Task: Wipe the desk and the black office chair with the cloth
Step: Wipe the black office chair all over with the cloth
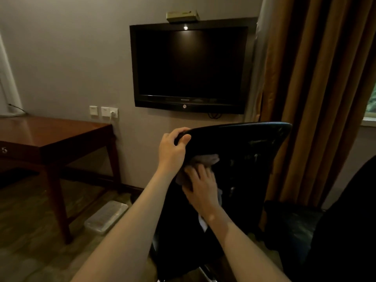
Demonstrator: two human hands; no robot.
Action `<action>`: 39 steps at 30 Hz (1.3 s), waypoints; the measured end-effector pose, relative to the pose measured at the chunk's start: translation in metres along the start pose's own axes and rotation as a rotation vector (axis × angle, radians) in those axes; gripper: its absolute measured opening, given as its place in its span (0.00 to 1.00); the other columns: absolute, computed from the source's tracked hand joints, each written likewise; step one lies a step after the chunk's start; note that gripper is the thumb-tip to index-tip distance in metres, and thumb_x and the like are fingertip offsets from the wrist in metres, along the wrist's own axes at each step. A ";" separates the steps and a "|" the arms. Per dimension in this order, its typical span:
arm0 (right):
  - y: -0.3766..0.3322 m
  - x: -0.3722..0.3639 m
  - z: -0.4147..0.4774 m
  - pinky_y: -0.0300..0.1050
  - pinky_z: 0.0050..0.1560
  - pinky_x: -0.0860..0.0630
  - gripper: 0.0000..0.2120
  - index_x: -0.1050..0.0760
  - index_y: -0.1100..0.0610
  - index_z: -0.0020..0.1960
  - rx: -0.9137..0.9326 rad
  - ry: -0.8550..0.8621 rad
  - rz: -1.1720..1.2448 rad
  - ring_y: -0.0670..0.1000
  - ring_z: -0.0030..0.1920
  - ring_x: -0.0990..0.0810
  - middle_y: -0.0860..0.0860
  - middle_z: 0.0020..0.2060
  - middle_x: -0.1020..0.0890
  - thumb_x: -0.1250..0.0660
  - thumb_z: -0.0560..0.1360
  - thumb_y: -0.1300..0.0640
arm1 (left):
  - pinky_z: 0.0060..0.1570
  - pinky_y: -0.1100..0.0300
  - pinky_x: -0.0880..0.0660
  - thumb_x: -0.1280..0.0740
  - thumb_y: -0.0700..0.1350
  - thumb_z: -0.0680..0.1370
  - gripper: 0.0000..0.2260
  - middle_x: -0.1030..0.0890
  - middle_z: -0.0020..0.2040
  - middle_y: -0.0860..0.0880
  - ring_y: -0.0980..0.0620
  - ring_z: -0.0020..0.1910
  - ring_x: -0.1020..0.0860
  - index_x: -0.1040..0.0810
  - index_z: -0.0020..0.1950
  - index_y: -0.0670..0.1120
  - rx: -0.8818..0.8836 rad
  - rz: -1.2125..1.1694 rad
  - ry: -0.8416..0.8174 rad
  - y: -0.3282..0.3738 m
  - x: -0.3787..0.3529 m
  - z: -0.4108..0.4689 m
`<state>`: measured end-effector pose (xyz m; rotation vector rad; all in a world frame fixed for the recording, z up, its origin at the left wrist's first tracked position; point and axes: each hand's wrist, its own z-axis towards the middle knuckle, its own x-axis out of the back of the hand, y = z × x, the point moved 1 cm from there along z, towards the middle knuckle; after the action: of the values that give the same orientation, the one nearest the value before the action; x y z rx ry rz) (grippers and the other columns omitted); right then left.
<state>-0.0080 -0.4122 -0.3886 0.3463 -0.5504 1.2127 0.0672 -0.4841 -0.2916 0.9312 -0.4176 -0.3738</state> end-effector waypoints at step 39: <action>-0.039 0.011 0.014 0.48 0.48 0.30 0.19 0.32 0.51 0.57 0.210 0.219 -0.022 0.55 0.49 0.26 0.52 0.53 0.28 0.35 0.67 0.52 | 0.54 0.54 0.26 0.43 0.42 0.81 0.08 0.26 0.55 0.47 0.49 0.55 0.27 0.27 0.55 0.51 0.030 -0.020 0.051 -0.034 0.075 0.027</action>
<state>0.0288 -0.4235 -0.3693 0.3899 -0.2305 1.2713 0.1137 -0.5568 -0.2923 0.9726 -0.3678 -0.3623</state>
